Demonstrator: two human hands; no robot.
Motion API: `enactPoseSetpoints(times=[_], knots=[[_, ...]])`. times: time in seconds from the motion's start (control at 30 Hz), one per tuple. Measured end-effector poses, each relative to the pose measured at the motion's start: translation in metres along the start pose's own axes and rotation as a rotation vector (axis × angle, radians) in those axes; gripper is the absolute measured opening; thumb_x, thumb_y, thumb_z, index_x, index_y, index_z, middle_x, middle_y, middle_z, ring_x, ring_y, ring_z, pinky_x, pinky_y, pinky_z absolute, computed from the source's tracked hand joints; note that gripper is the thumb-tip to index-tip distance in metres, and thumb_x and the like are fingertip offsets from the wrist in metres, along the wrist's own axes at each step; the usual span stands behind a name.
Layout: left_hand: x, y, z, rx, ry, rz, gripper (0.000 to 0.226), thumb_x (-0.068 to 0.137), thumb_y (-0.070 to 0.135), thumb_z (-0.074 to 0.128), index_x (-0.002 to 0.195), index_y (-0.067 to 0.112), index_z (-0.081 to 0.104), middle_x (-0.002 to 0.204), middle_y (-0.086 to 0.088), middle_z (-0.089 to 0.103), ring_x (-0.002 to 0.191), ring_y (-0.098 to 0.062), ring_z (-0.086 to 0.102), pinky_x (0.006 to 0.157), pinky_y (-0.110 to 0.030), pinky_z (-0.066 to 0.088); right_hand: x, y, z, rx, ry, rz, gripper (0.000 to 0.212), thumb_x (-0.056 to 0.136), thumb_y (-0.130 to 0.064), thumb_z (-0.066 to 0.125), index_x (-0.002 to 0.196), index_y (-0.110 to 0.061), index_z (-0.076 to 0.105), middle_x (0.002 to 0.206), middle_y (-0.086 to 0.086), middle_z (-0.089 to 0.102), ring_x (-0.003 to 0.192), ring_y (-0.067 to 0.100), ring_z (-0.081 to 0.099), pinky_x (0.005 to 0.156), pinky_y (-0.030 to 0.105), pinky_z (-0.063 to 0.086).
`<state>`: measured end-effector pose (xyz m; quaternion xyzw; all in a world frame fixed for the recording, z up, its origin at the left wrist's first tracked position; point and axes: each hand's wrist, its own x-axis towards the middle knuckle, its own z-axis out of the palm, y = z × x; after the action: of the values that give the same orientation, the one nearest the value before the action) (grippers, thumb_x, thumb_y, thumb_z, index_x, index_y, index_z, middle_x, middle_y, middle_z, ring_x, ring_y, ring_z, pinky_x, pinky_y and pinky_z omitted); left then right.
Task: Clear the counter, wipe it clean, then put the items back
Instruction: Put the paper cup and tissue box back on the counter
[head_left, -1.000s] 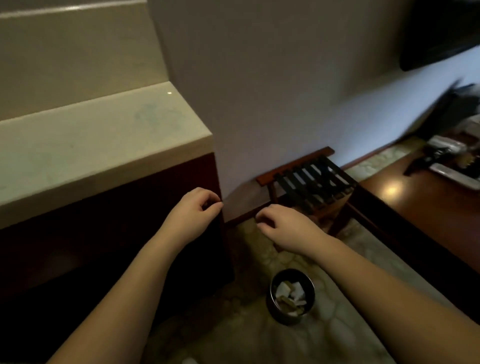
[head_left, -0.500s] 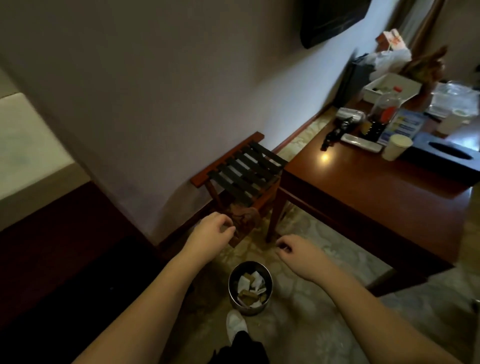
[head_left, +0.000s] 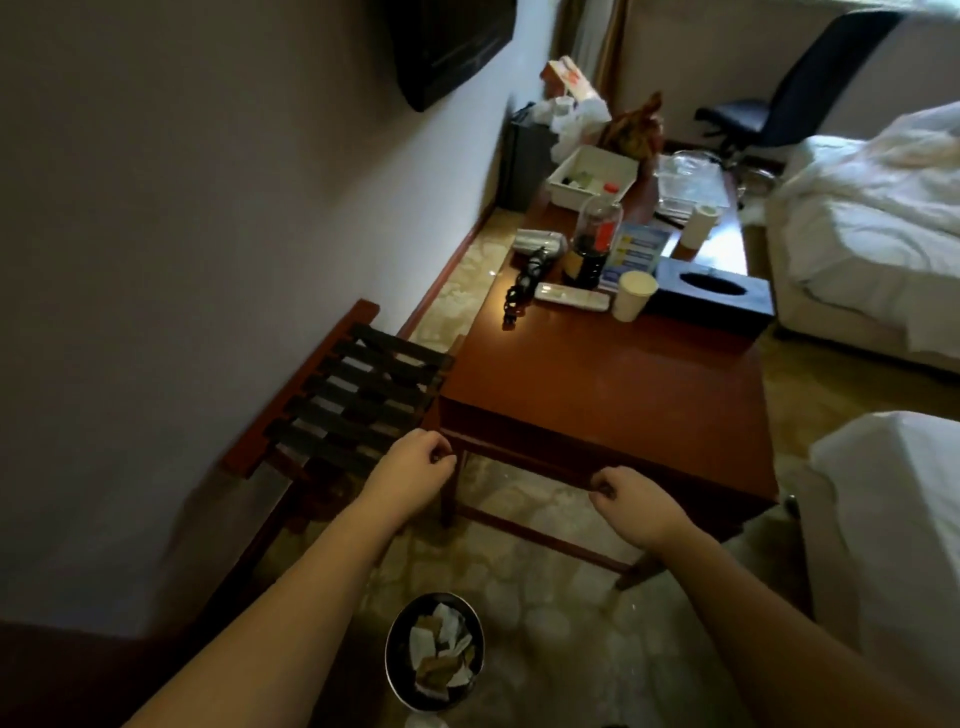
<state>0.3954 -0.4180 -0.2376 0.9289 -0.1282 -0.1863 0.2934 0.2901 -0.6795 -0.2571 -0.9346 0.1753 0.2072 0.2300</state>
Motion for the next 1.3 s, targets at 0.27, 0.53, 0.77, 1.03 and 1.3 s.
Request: enactPoseSetpoints(times=[0.27, 0.53, 0.77, 1.03, 1.3], knots=[[0.089, 0.073, 0.008, 0.067, -0.126, 0.150, 0.025, 0.095, 0.033, 0.056, 0.118, 0.025, 0.061, 0.117, 0.009, 0.055, 0.097, -0.006, 0.055, 0.079, -0.023, 0.047, 0.033, 0.064, -0.061, 0.064, 0.116, 0.169, 0.034, 0.096, -0.027, 0.050, 0.129, -0.015, 0.052, 0.123, 0.002, 0.052, 0.098, 0.012, 0.051, 0.081, 0.022, 0.043], [0.186, 0.156, 0.026, 0.119, -0.121, 0.202, 0.022, 0.095, 0.034, 0.056, 0.114, 0.024, 0.061, 0.117, 0.006, 0.054, 0.095, -0.010, 0.057, 0.085, -0.031, 0.054, 0.121, 0.155, -0.150, -0.066, 0.192, 0.219, 0.049, 0.094, -0.031, 0.052, 0.140, -0.015, 0.042, 0.136, 0.007, 0.043, 0.121, 0.024, 0.047, 0.096, 0.032, 0.044], [0.274, 0.234, 0.068, 0.138, -0.096, 0.174, 0.028, 0.094, 0.030, 0.058, 0.121, 0.021, 0.060, 0.127, 0.004, 0.049, 0.101, -0.011, 0.054, 0.084, -0.028, 0.052, 0.217, 0.225, -0.232, -0.164, 0.263, 0.255, 0.062, 0.090, -0.038, 0.056, 0.145, -0.022, 0.033, 0.148, 0.008, 0.031, 0.132, 0.029, 0.034, 0.102, 0.041, 0.043], [0.356, 0.292, 0.126, 0.169, -0.084, 0.147, 0.047, 0.094, 0.028, 0.059, 0.138, 0.020, 0.047, 0.147, 0.000, 0.035, 0.135, -0.018, 0.034, 0.107, -0.037, 0.039, 0.304, 0.278, -0.276, -0.264, 0.255, 0.212, 0.070, 0.086, -0.045, 0.058, 0.146, -0.025, 0.027, 0.154, 0.008, 0.021, 0.138, 0.031, 0.025, 0.101, 0.043, 0.041], [0.402, 0.308, 0.162, 0.271, -0.067, 0.128, 0.053, 0.093, 0.031, 0.059, 0.143, 0.023, 0.043, 0.147, -0.002, 0.035, 0.134, -0.021, 0.032, 0.108, -0.039, 0.036, 0.366, 0.307, -0.277, -0.224, 0.105, 0.248, 0.075, 0.086, -0.053, 0.058, 0.148, -0.032, 0.022, 0.160, 0.005, -0.006, 0.146, 0.033, -0.002, 0.110, 0.052, 0.030]])
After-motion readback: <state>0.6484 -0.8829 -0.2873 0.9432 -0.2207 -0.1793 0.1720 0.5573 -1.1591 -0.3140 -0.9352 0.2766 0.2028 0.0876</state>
